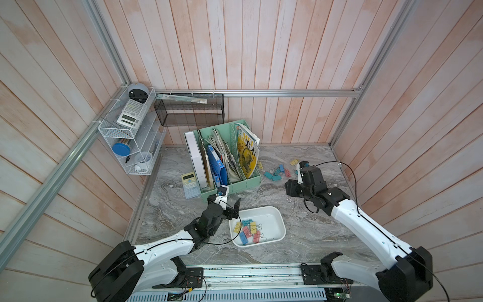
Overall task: Put the binder clips in the storage box
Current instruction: Place the binder clip in the storage box.
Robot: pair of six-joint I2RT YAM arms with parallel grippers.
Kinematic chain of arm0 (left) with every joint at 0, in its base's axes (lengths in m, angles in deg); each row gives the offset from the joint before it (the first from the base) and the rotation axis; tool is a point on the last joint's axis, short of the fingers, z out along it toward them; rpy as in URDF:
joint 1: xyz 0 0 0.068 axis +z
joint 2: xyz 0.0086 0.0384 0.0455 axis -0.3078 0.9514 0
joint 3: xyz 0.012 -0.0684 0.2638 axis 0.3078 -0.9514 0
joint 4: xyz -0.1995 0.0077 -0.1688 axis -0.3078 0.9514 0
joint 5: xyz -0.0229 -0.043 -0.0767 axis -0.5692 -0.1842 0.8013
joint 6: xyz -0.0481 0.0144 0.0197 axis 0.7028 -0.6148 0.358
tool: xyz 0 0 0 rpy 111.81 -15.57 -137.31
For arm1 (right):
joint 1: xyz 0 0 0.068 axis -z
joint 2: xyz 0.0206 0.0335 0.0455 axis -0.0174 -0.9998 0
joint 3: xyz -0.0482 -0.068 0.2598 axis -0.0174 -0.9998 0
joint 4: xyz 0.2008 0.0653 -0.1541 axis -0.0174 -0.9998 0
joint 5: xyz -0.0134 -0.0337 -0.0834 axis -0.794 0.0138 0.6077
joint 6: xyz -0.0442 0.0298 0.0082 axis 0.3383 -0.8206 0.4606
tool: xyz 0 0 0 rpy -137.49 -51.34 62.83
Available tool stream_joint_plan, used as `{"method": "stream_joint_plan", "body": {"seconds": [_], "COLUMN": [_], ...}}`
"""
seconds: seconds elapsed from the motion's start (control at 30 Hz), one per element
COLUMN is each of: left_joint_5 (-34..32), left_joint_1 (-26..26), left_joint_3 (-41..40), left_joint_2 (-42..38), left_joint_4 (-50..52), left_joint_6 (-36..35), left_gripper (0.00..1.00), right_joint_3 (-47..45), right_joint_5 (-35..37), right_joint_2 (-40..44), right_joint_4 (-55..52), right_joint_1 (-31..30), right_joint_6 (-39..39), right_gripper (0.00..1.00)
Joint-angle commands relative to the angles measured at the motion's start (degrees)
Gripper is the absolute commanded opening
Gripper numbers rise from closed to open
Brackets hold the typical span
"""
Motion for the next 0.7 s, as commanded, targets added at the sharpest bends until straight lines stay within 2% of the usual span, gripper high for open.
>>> {"method": "stream_joint_plan", "body": {"seconds": [0.0,0.13,0.23,0.3,0.4,0.53,0.67], "left_joint_5": [-0.4,-0.3,-0.4,-0.5,-0.5,-1.0,-5.9], "left_joint_1": [-0.4,-0.4,-0.3,-0.4,-0.4,-0.4,-0.5], "left_joint_3": [0.3,0.3,0.4,0.5,0.5,0.4,-1.2], "left_joint_2": [-1.3,-1.1,-0.7,-0.4,-0.4,-0.6,-3.2], "left_joint_4": [0.0,-0.2,-0.2,-0.2,-0.2,-0.1,-0.6], "left_joint_6": [-0.5,-0.4,-0.5,-0.5,-0.5,-0.7,0.9], "left_gripper": [1.0,1.0,1.0,1.0,1.0,1.0,1.0], "right_joint_3": [-3.5,-5.1,-4.7,-2.6,1.9,7.6,13.1], "right_joint_5": [-1.0,-1.5,-2.7,-3.9,-1.7,-7.0,-10.6], "right_joint_2": [3.5,2.6,-2.1,-6.6,-13.6,-21.2,-27.8], "right_joint_4": [-1.2,-0.2,-1.9,-4.8,-8.6,-10.0,-11.3], "right_joint_1": [-9.3,-18.6,-21.9,-22.8,-23.2,-24.2,-24.8], "right_joint_6": [9.9,11.7,14.6,16.2,15.9,16.6,15.9], "right_gripper": [0.26,0.26,0.26,0.26,0.25,0.27,0.3]}}
